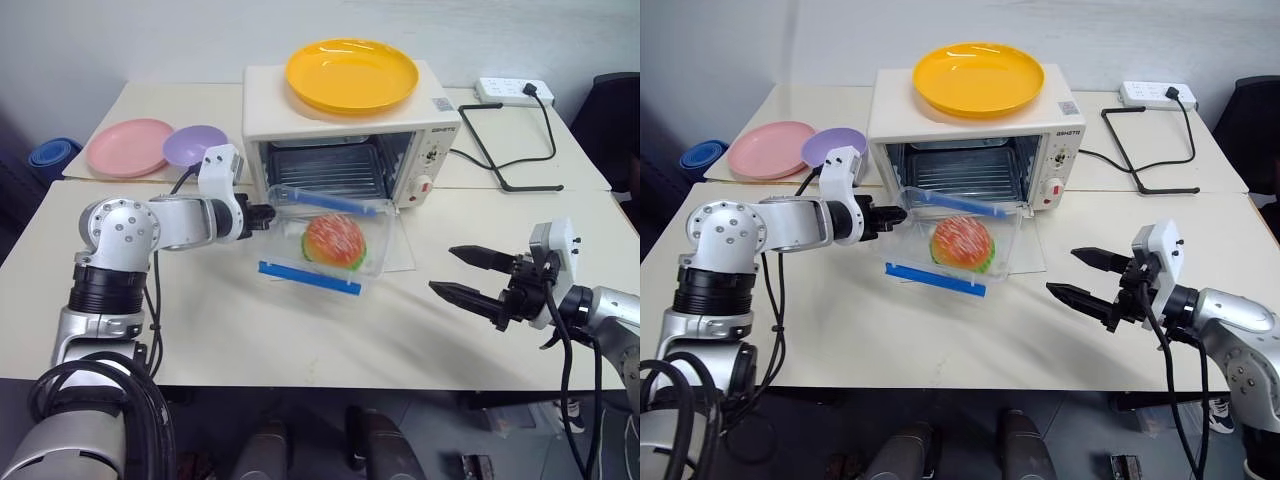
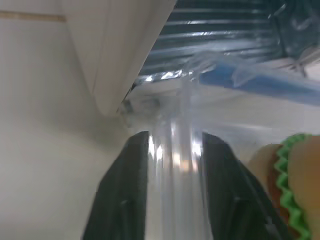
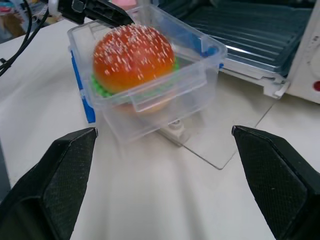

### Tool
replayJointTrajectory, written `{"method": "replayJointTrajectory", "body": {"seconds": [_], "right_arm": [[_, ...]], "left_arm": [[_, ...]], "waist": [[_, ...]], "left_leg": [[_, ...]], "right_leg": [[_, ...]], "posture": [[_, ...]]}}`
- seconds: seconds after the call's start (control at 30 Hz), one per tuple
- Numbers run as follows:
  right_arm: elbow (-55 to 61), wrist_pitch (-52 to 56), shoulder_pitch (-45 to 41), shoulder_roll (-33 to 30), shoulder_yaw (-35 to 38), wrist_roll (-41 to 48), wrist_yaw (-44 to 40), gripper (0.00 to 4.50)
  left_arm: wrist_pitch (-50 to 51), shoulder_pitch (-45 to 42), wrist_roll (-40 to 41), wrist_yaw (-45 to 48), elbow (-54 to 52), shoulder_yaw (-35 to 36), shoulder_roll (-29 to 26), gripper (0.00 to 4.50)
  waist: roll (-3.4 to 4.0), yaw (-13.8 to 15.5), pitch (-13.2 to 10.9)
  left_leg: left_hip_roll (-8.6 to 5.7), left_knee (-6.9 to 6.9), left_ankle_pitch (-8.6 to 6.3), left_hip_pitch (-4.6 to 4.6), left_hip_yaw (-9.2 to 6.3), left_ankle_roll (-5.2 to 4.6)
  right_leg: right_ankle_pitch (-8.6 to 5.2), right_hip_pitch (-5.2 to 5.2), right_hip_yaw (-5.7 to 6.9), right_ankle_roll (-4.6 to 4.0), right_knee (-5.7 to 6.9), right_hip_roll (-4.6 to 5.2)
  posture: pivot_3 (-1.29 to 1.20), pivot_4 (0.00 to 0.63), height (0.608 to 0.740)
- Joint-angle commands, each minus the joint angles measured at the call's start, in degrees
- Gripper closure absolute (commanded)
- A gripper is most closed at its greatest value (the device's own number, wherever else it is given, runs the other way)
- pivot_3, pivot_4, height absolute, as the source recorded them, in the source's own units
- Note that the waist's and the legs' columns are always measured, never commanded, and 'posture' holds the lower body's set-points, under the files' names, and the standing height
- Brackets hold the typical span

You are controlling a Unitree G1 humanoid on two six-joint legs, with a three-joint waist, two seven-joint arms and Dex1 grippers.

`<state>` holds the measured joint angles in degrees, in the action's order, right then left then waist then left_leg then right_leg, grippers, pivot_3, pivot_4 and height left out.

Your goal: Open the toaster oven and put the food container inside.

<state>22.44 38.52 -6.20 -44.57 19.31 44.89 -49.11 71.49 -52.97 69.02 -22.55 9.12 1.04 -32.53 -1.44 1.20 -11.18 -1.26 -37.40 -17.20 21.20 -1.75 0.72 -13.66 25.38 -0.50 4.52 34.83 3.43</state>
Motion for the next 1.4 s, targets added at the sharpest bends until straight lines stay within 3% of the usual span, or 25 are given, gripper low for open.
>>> {"method": "replayJointTrajectory", "body": {"seconds": [0.03,0.23,0.37,0.43,0.57,0.77,0.83,0.87,1.0,1.1,1.4], "right_arm": [[2.9,-0.9,-0.6,0.7,0.2,0.0,2.0,0.0],[5.4,1.0,-2.2,1.5,-1.4,2.1,4.0,0.0],[6.8,3.0,-3.9,1.6,-2.2,4.5,5.1,0.0],[6.9,4.3,-4.6,1.5,-2.0,6.5,5.3,0.39],[9.0,7.0,-4.8,1.0,-3.5,10.4,4.8,1.66],[11.0,8.0,-4.8,3.7,-10.4,9.8,6.4,3.78],[10.5,7.7,-5.7,5.0,-13.3,8.1,7.6,4.47],[10.0,7.7,-6.3,5.8,-14.7,7.3,8.4,4.47],[7.0,7.3,-8.8,8.1,-20.8,1.5,10.4,4.47],[4.0,5.4,-11.0,10.2,-23.9,-3.9,12.4,4.47],[-11.9,-1.1,-23.0,18.2,-24.4,-16.6,19.5,4.47]], "left_arm": [[1.4,-1.3,-1.6,2.1,-1.2,4.3,1.2,1.69],[2.5,0.9,1.7,8.8,-7.2,12.5,0.5,1.69],[1.1,5.6,6.0,18.3,-12.9,19.9,-3.3,1.69],[0.7,7.7,8.1,24.1,-15.4,22.2,-5.3,1.66],[-1.0,17.0,7.1,45.0,-22.4,24.0,-14.1,2.59],[-15.0,31.5,-10.5,69.8,-27.4,15.7,-27.2,4.46],[-20.6,33.9,-17.2,73.8,-27.4,11.7,-29.2,4.5],[-23.5,34.6,-20.9,75.0,-27.1,9.3,-29.8,4.5],[-30.6,31.2,-32.0,74.6,-25.0,-0.6,-26.1,4.5],[-30.9,26.4,-35.8,73.3,-23.8,-5.8,-20.2,4.5],[-33.4,17.0,-44.0,63.5,-13.2,-8.0,-2.0,4.5]], "waist": [[0.0,-0.1,0.0],[0.0,-0.2,0.0],[0.0,-0.7,0.0],[-0.01,-1.0,0.0],[-0.01,-1.3,0.0],[-0.01,-1.2,0.0],[-0.01,-1.1,0.0],[-0.01,-1.1,0.0],[-0.01,-1.0,0.0],[-0.06,-1.0,0.0],[-0.06,-1.4,0.0]], "left_leg": [[0.0,0.0,0.0,0.0,0.0,0.0],[0.06,0.0,0.09,0.01,-0.02,0.17],[0.08,0.04,0.2,-0.02,-0.02,0.36],[0.09,0.04,0.2,-0.01,-0.03,0.36],[0.08,0.05,0.2,-0.01,-0.03,0.33],[0.15,0.12,0.05,-0.1,0.08,-0.01],[0.15,0.11,0.09,-0.02,0.08,-0.07],[0.16,0.11,0.11,-0.01,0.07,-0.09],[0.14,0.12,0.1,0.0,0.06,-0.16],[0.14,0.1,0.07,0.08,0.02,-0.21],[0.07,-0.03,0.02,0.06,0.1,-0.29]], "right_leg": [[0.0,0.0,0.0,0.0,0.01,0.0],[0.0,0.03,0.0,0.0,0.04,0.06],[0.0,0.03,0.0,-0.01,0.05,0.06],[-0.01,0.03,0.01,-0.01,0.06,0.06],[-0.03,0.02,0.01,-0.06,0.05,0.07],[-0.3,0.02,0.02,-0.53,0.01,0.05],[-0.52,0.0,0.0,-0.91,-0.15,0.08],[-0.67,-0.01,-0.01,-1.19,-0.18,0.09],[-0.61,-0.01,-0.15,-1.07,-0.22,0.13],[-0.08,0.0,-0.04,-0.15,-0.24,0.1],[0.04,0.06,-0.06,0.05,0.0,0.09]], "posture": [[0.0,0.15,0.74],[0.0,0.15,0.74],[0.0,0.15,0.74],[0.0,0.15,0.74],[0.0,0.15,0.74],[0.0,0.15,0.74],[0.0,0.15,0.74],[0.0,0.15,0.74],[0.0,0.15,0.74],[0.0,0.15,0.74],[0.0,0.15,0.74]]}}
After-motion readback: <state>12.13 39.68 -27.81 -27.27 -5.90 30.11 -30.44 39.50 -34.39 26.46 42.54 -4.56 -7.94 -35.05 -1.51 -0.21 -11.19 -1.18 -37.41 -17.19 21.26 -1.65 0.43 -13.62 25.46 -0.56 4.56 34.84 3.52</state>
